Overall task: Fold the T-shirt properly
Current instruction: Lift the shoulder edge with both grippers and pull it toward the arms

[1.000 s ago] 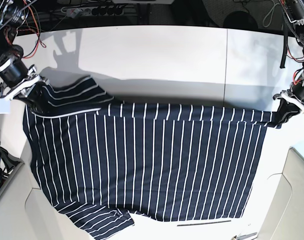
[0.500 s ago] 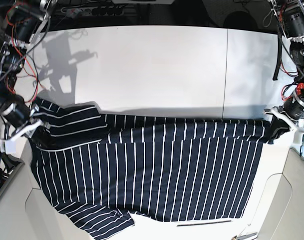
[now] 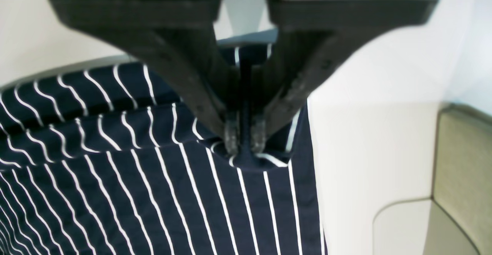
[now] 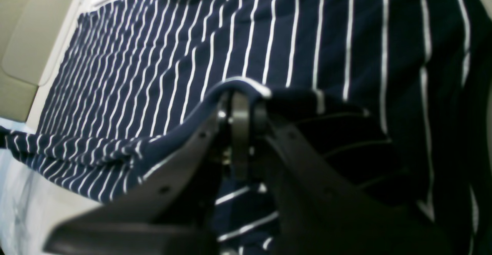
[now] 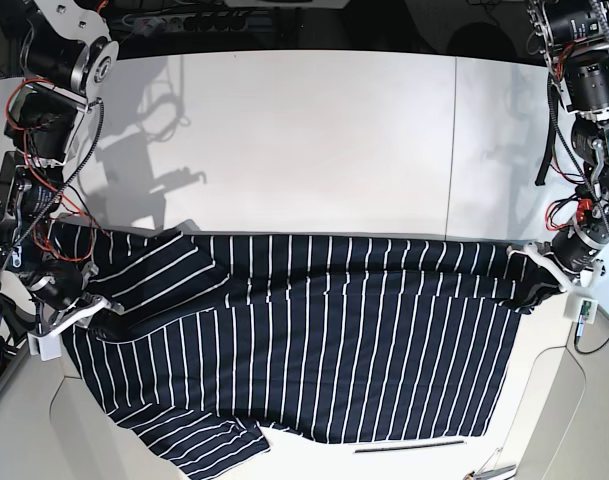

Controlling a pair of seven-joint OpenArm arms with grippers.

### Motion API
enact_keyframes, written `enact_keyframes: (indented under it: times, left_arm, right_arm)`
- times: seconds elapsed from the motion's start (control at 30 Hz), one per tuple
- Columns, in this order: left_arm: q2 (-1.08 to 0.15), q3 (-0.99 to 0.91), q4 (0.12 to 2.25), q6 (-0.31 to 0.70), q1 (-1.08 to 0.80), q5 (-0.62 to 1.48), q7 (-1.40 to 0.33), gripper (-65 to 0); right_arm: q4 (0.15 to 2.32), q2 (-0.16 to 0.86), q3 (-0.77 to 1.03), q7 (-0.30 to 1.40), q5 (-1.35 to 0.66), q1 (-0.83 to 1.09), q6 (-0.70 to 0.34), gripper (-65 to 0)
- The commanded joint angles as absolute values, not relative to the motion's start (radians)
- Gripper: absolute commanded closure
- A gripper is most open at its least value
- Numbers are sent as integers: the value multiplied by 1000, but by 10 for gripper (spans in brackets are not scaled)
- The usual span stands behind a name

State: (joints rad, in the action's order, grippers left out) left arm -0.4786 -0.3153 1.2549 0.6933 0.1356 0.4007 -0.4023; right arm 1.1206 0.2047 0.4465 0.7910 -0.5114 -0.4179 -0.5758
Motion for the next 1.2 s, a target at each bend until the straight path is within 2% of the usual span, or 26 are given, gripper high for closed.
enact_keyframes:
  times: [0.0,0.03,0.1,0.17,0.23,0.3,0.33,0.57,0.77,0.97,1.17]
  left_arm:
    - [-496,-321,1254,698,155,405,-355,0]
    - [-496,-321,1238,698,158,394,-337,0]
    - [-496,-321,1206,696,164,374,-313,0]
    - [-496,-321,1182,657,164,373,-310,-91]
    - [-496,-321,1163,601,163,373,-311,-192]
    - [-496,-322,1156,559,163,374,-314,-262]
    - [-496,-322,1156,545,163,377,-316,-276]
    - [-502,-323,1158,535,163,455,-374,-297]
    - [-501,-387,1158,535,163,550,-471,-394]
    - [-501,-456,1157,540,160,664,-582,-409]
    - [-484,-456,1156,550,136,677,-587,-416]
  right_arm:
    - [1126,218,448,766,-529,-445,-580,0]
    - [1119,218,448,766,-529,-445,-580,-34]
    - [1101,219,448,766,-514,-445,-580,-180]
    - [1093,219,448,766,-504,-442,-580,-304]
    - [1093,219,448,767,-504,-435,-580,-362]
    - [1093,219,450,767,-505,-434,-580,-363]
    - [1093,219,451,767,-505,-435,-580,-362]
    - [1097,219,458,785,-513,-434,-580,-362]
    - [1116,219,543,824,-523,-434,-580,-362]
    - [1128,243,679,854,-569,-416,-580,-362]
    - [1128,292,732,857,-591,-334,-572,-362]
